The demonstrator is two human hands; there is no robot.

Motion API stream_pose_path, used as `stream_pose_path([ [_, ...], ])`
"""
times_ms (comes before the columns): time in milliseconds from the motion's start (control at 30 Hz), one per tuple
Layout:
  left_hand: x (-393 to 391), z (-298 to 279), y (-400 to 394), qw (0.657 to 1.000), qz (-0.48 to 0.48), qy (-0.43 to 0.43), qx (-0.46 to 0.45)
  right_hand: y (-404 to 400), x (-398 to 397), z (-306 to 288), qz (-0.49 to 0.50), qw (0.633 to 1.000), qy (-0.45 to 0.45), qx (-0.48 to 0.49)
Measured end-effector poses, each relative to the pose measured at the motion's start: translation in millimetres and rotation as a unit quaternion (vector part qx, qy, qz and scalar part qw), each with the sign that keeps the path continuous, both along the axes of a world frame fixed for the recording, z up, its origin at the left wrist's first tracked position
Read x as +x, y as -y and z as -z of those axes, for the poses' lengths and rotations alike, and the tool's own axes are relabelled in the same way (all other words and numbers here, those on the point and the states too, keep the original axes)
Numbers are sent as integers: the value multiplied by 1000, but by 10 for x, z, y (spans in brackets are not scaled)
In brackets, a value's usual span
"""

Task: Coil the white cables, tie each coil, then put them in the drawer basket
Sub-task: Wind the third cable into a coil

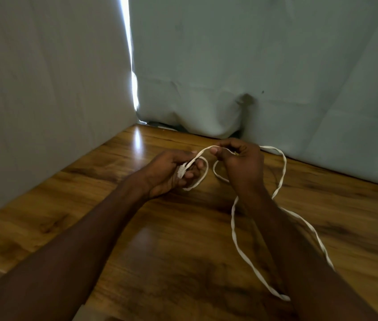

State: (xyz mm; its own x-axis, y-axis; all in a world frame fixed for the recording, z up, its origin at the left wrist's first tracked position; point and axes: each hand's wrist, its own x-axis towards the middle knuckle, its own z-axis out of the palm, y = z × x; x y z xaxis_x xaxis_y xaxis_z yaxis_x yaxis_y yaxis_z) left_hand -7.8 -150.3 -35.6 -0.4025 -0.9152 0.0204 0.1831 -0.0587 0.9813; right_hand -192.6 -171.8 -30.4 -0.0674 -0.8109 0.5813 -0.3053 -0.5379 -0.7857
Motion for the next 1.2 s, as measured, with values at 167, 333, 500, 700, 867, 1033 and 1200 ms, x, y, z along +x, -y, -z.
stream_pose_path([
  [167,-7,-30,-54,990,141,-18,16,65,-82,16,75,994,41,61],
  [333,25,-8,-4,957,194,-191,98,58,-40,90,44,996,-67,28],
  [500,101,-65,30,938,184,-285,73,-34,115,126,-43,988,-141,53],
  [700,70,-1,123,947,96,-295,86,-90,174,63,-115,968,31,221],
  [867,25,7,131,947,93,-299,78,-135,205,28,-197,913,162,318],
  [1033,-13,20,127,953,110,-272,74,-159,192,-25,-233,875,215,367],
  [1200,-77,13,95,956,101,-265,78,-104,240,26,-230,868,206,388],
])
